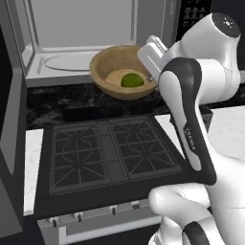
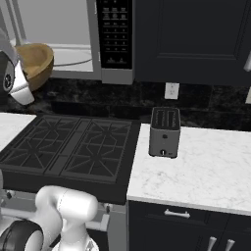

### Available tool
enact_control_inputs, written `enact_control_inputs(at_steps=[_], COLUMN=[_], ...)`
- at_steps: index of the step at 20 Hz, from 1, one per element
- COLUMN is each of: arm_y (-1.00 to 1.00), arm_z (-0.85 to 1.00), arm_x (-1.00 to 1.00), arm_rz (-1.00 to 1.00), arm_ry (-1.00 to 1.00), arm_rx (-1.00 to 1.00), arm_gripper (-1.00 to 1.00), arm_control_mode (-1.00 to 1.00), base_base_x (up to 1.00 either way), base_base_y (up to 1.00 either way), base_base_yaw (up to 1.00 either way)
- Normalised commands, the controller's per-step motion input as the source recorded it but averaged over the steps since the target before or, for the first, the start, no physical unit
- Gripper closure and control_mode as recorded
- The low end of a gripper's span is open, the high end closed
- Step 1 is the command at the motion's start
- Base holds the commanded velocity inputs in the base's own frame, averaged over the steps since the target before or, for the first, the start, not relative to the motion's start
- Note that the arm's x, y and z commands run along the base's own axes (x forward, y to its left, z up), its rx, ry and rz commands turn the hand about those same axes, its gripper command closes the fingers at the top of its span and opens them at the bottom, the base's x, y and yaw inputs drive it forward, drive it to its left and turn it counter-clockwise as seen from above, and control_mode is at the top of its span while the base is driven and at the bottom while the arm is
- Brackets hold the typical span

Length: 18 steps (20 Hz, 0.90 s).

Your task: Pick the lime from the sink and place it in the bowl. Then pick the bowl and place it in the microwave. Then close the microwave door and press the start button.

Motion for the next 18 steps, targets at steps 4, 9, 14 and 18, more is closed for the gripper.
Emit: enact_control_inputs(at_steps=[4,9,14,18], arm_y=[0.00,0.01,0.18,0.28], arm_z=[0.08,0.04,0.14,0.03], arm_x=[0.87,0.83,0.78,0.74], arm_rz=[-0.16,-0.12,-0.03,0.00], arm_ry=[-0.01,-0.03,-0.09,-0.08], arm_rx=[0.00,0.00,0.00,0.00], arm_gripper=[1.00,1.00,1.00,1.00], arm_control_mode=[-1.00,-1.00,-1.00,-1.00], base_base_x=[0.00,0.00,0.00,0.00], base_base_y=[0.00,0.00,0.00,0.00], base_base_yaw=[0.00,0.00,0.00,0.00])
